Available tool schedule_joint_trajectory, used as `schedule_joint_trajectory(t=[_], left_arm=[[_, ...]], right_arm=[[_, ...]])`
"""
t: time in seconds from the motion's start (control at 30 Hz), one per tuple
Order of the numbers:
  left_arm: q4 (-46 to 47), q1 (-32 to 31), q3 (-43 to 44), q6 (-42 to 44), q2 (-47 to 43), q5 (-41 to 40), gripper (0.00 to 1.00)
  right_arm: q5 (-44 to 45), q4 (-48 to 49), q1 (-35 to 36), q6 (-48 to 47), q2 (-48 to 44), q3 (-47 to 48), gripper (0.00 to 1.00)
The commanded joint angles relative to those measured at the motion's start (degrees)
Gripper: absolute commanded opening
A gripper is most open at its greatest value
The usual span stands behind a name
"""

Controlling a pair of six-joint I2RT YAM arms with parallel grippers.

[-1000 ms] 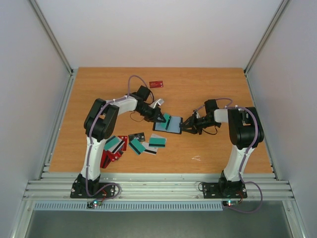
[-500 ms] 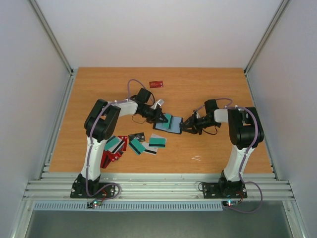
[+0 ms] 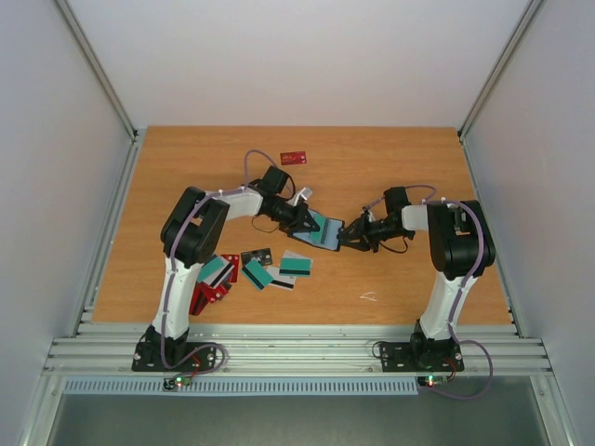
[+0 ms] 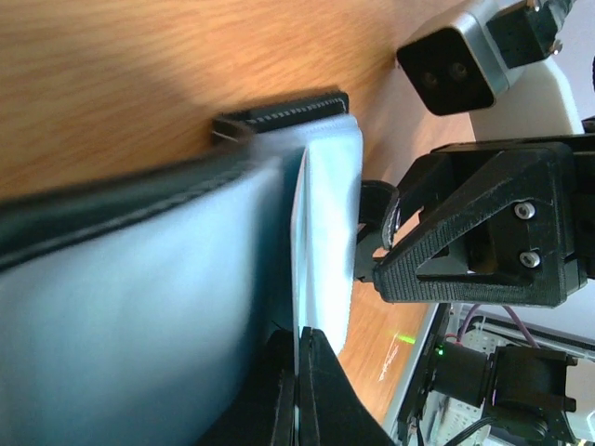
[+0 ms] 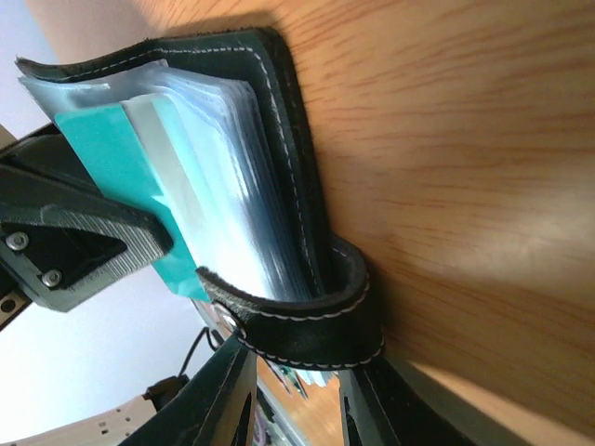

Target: Put the credit cards into the card holder

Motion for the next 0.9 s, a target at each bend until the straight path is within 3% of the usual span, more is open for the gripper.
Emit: schedule_joint_trajectory(t=[0.0, 0.2, 0.37, 0.63, 0.77, 0.87], left_arm=[[-4.87, -2.71, 2.45, 0.61, 2.89, 0.41, 0.00], [-13.96, -3.00, 5.82, 5.47, 3.47, -0.68, 0.00], [-15.24, -3.04, 6.82, 6.54, 3.74, -0.45, 0.07], [-21.33, -2.95, 9.86, 5.21, 1.37, -5.21, 0.37], [-24.24, -3.03, 11.49, 4.47, 0.63, -6.88, 0.41], [-31.66, -2.97, 15.85, 4.71, 2.68, -8.58, 0.41]], right_arm=[[0.99, 2.57, 0.48, 1.74, 2.28, -0.73, 0.26], [1.23, 3.65, 0.57, 2.78, 1.93, -0.80, 0.26], [1.38, 5.28, 0.72, 4.02, 1.60, -1.39, 0.26], [1.77, 6.93, 1.23, 5.63, 1.00, -2.10, 0.25], [1.78, 8.45, 1.74, 6.56, 1.07, -2.48, 0.25], [1.78, 9.88, 2.29, 7.42, 1.29, -2.82, 0.25]])
